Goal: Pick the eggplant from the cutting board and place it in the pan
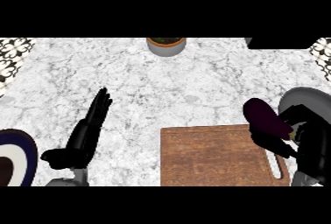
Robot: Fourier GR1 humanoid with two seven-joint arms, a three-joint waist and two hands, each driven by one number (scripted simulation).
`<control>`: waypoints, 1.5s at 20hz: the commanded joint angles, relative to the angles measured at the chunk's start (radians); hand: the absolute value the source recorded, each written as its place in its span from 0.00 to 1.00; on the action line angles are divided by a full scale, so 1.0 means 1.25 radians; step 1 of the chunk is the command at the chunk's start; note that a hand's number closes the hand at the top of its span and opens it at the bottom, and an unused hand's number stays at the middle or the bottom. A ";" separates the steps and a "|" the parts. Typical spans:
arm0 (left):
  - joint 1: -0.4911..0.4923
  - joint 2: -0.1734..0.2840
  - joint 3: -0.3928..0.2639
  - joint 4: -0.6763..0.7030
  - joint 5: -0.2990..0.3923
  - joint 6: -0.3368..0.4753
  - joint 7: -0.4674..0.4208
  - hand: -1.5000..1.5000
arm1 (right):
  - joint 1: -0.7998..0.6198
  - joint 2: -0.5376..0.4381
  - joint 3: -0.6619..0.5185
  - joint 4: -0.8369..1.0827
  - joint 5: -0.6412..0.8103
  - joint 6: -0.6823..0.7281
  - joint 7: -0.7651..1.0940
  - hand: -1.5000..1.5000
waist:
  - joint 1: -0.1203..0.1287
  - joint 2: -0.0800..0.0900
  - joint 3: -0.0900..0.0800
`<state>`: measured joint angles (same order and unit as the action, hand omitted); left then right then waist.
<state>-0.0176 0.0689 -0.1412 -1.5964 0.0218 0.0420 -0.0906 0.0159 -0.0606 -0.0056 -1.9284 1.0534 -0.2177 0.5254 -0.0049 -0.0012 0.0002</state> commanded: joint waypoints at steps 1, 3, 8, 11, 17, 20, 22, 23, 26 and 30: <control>0.001 -0.008 -0.012 -0.035 0.004 -0.006 0.039 0.50 | 0.009 -0.054 -0.120 0.025 -0.079 -0.030 -0.043 1.00 | 0.002 0.000 0.000; 0.014 0.028 0.018 -0.055 0.019 -0.024 0.052 0.50 | -0.068 -0.054 -0.155 0.198 -0.070 -0.134 -0.106 1.00 | 0.011 0.002 0.001; -0.017 -0.006 -0.002 -0.010 -0.018 0.000 0.008 0.50 | -0.095 -0.154 -0.247 0.310 -0.064 -0.211 -0.191 1.00 | 0.010 0.003 0.001; -0.005 -0.012 -0.001 0.024 -0.019 -0.002 -0.027 0.50 | -0.151 -0.220 -0.332 0.460 -0.159 -0.293 -0.305 1.00 | 0.015 0.005 0.001; 0.006 -0.008 0.004 0.015 -0.006 -0.022 -0.019 0.50 | -0.289 -0.276 -0.402 0.758 -0.301 -0.392 -0.493 1.00 | 0.015 0.004 0.001; -0.018 -0.047 -0.033 0.006 -0.048 0.023 0.017 0.50 | -0.299 -0.310 -0.443 0.876 -0.376 -0.408 -0.628 1.00 | 0.015 0.005 0.002; -0.009 -0.041 -0.015 0.020 -0.034 0.012 -0.006 0.50 | -0.341 -0.370 -0.474 0.954 -0.419 -0.377 -0.687 1.00 | 0.015 0.005 0.001; -0.057 -0.022 0.018 0.070 -0.004 -0.023 -0.018 0.50 | -0.421 -0.392 -0.468 1.027 -0.375 -0.398 -0.652 1.00 | 0.024 0.010 0.002; -0.029 -0.026 -0.013 0.001 -0.016 -0.015 0.002 0.50 | -0.316 -0.398 -0.411 1.084 -0.326 -0.197 -0.525 0.00 | 0.041 0.015 0.003; -0.018 -0.010 -0.007 0.002 -0.001 -0.038 0.013 0.50 | -0.424 -0.420 -0.405 1.169 -0.368 -0.032 -0.542 0.00 | 0.047 0.012 0.004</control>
<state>-0.0585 0.0393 -0.1552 -1.5779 0.0024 0.0185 -0.0826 -0.4535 -0.5632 -0.5084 -0.5783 0.6351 -0.4184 -0.1319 0.0444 0.0145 0.0036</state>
